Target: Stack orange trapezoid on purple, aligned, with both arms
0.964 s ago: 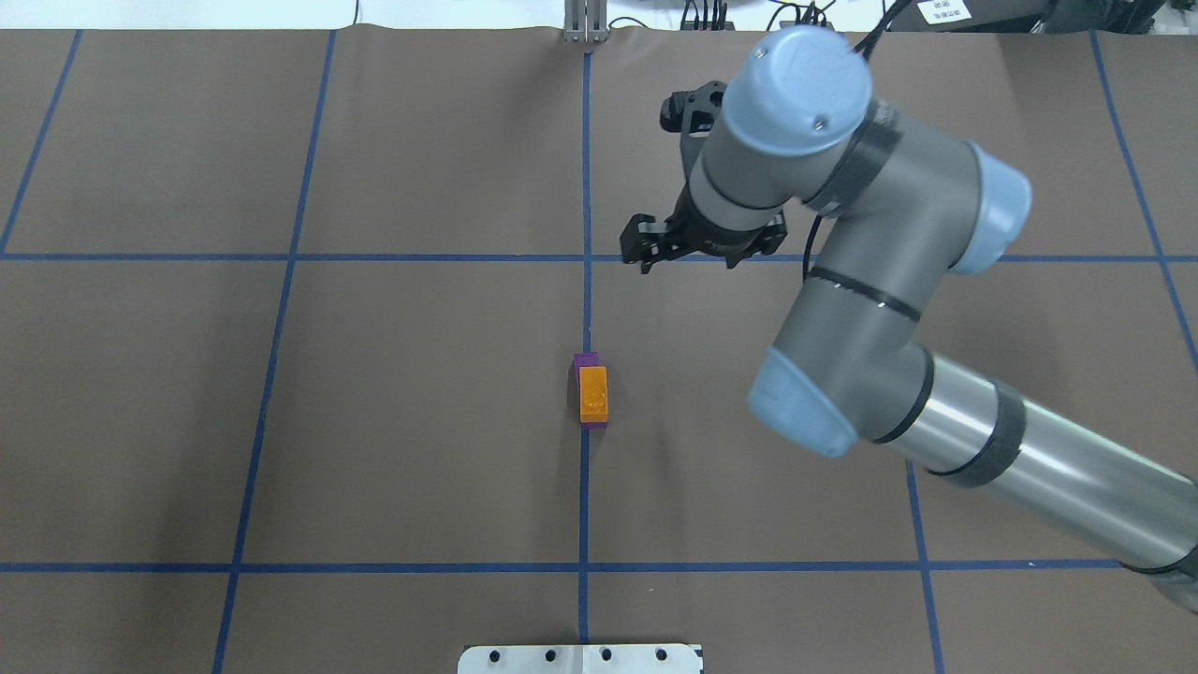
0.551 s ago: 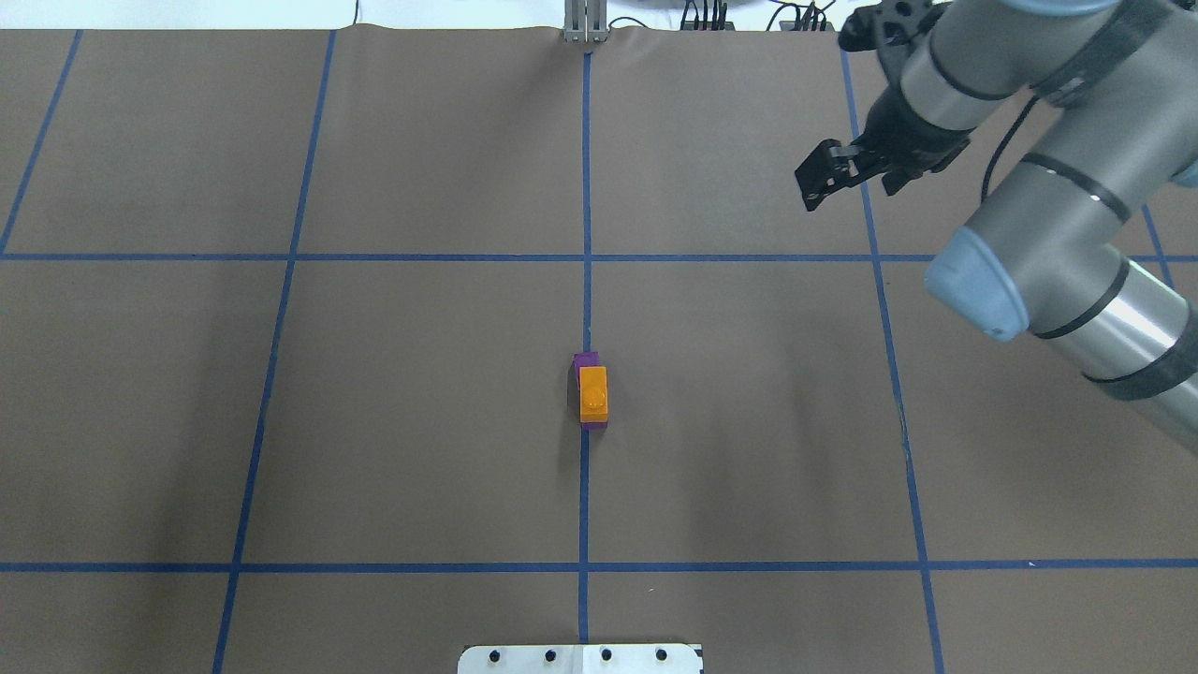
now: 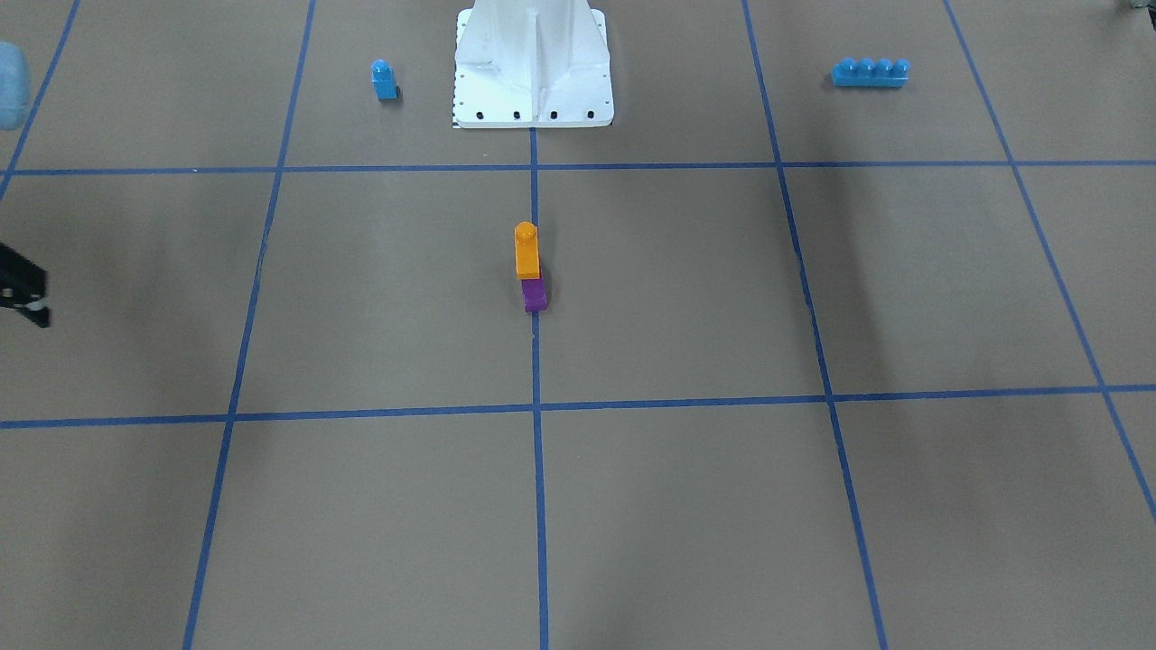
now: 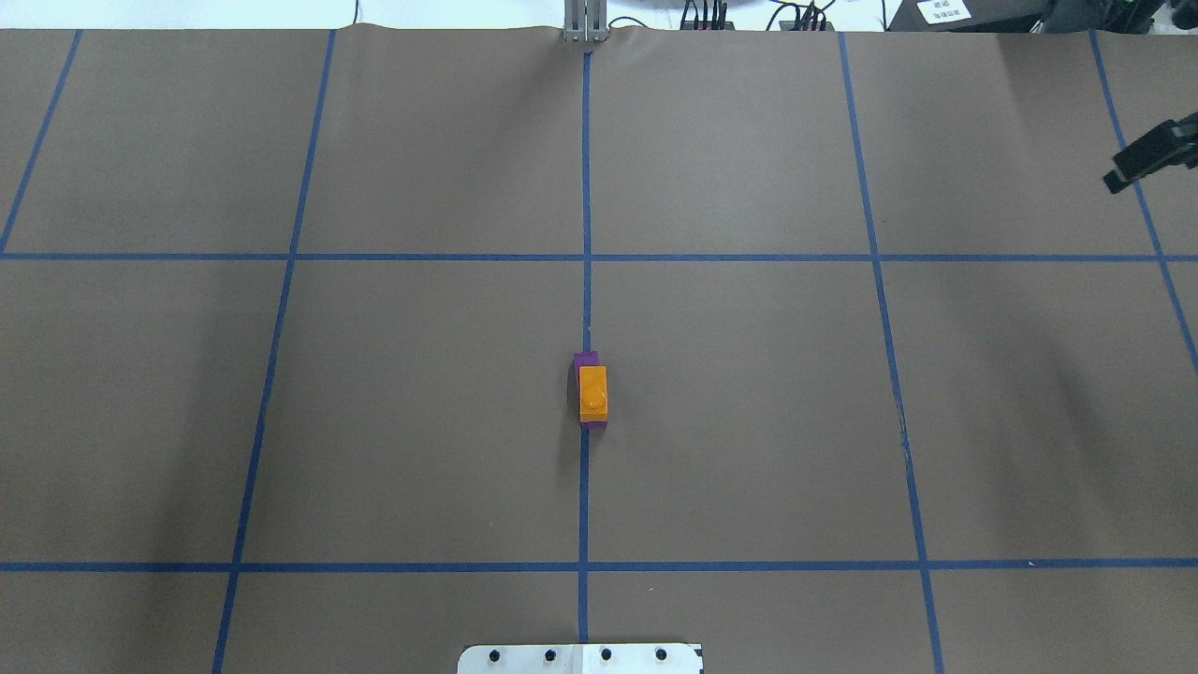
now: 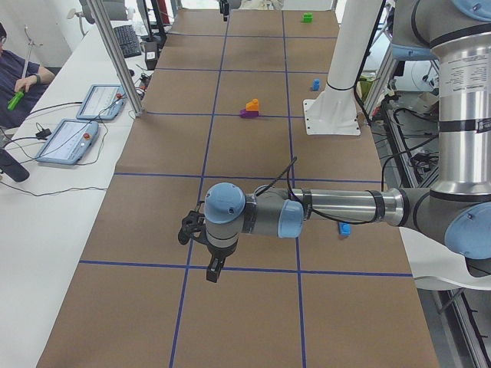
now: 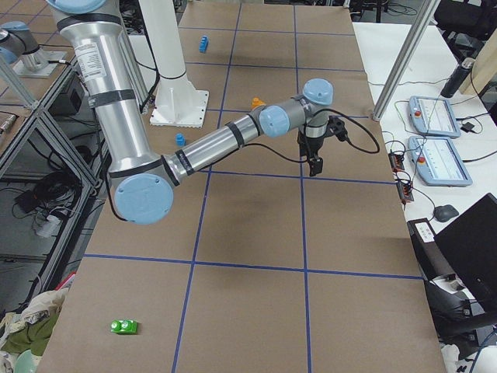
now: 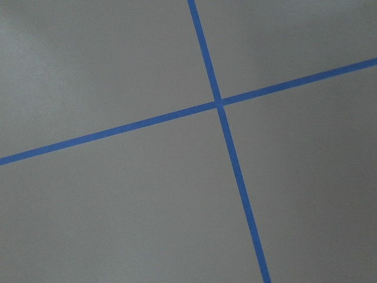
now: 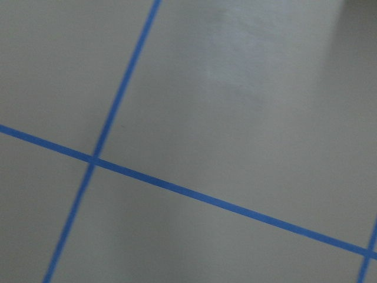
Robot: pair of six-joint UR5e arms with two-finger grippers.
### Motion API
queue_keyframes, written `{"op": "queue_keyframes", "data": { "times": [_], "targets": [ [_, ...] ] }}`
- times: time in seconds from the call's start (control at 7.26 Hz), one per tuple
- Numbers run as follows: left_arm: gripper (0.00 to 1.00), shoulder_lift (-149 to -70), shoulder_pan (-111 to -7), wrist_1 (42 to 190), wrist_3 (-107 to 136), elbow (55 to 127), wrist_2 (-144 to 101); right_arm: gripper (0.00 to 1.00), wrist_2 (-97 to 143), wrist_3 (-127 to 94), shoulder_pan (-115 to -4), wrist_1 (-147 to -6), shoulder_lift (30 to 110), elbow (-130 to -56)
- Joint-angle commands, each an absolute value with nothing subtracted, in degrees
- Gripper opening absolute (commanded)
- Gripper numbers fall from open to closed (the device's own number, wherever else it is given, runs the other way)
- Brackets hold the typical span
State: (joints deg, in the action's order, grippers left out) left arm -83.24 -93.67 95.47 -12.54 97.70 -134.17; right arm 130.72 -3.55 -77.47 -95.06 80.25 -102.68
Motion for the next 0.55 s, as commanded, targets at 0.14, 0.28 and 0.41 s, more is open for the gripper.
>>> {"op": "queue_keyframes", "data": {
  "times": [0.14, 0.28, 0.41],
  "targets": [
    [1.0, -81.84, -93.6, 96.41, -12.48, 97.91, -134.38, 1.0, 132.28, 12.44, -88.05, -94.48, 94.52, -101.34],
    [1.0, -81.83, -93.52, 96.33, -12.39, 97.82, -134.3, 1.0, 131.32, 12.92, -90.33, -94.57, 97.88, -101.08],
    [1.0, -81.83, -93.52, 96.33, -12.39, 97.91, -134.38, 1.0, 131.57, 13.09, -93.22, -94.48, 98.61, -98.99]
  ]
}}
